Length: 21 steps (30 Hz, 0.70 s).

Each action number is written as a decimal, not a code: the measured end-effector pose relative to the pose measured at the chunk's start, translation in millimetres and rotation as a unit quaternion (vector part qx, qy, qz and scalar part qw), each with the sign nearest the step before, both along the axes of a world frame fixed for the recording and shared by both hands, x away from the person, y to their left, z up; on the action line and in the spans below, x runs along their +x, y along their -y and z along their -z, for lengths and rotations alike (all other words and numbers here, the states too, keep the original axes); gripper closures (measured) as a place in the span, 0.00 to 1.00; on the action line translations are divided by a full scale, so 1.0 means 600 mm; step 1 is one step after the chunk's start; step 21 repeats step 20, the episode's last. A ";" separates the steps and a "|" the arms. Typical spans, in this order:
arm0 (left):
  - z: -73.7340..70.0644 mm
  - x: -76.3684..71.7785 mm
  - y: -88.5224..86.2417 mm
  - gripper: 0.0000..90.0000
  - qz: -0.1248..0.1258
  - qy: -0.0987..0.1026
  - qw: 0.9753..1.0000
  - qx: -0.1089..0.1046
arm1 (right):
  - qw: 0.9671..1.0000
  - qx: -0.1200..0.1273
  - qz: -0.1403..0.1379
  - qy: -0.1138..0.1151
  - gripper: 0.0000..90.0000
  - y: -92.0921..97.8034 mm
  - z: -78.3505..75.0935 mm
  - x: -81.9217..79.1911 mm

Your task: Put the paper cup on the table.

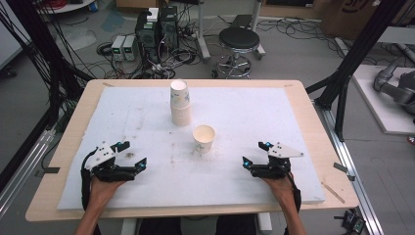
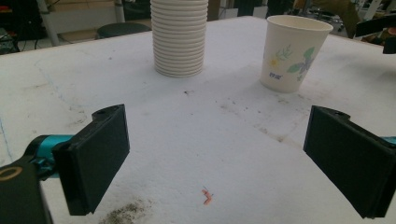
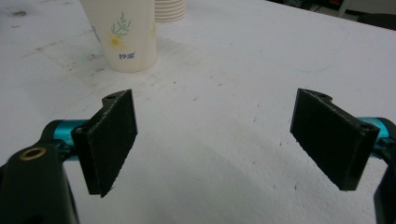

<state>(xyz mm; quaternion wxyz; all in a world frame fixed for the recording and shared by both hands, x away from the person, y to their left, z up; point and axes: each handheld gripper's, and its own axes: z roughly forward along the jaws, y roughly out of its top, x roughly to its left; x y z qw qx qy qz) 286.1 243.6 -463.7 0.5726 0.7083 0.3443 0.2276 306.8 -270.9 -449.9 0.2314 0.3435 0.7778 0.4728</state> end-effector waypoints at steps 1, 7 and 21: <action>0.000 0.000 0.000 0.08 0.000 0.001 1.000 -0.002 | 1.000 0.000 0.000 0.000 0.17 0.000 0.000 0.000; 0.000 -0.001 0.000 0.08 0.000 0.002 1.000 -0.003 | 1.000 0.004 0.001 -0.002 0.17 0.001 0.000 -0.001; 0.001 -0.007 -0.003 0.08 -0.007 0.016 1.000 -0.013 | 1.000 0.011 0.005 0.011 0.17 0.004 0.001 -0.005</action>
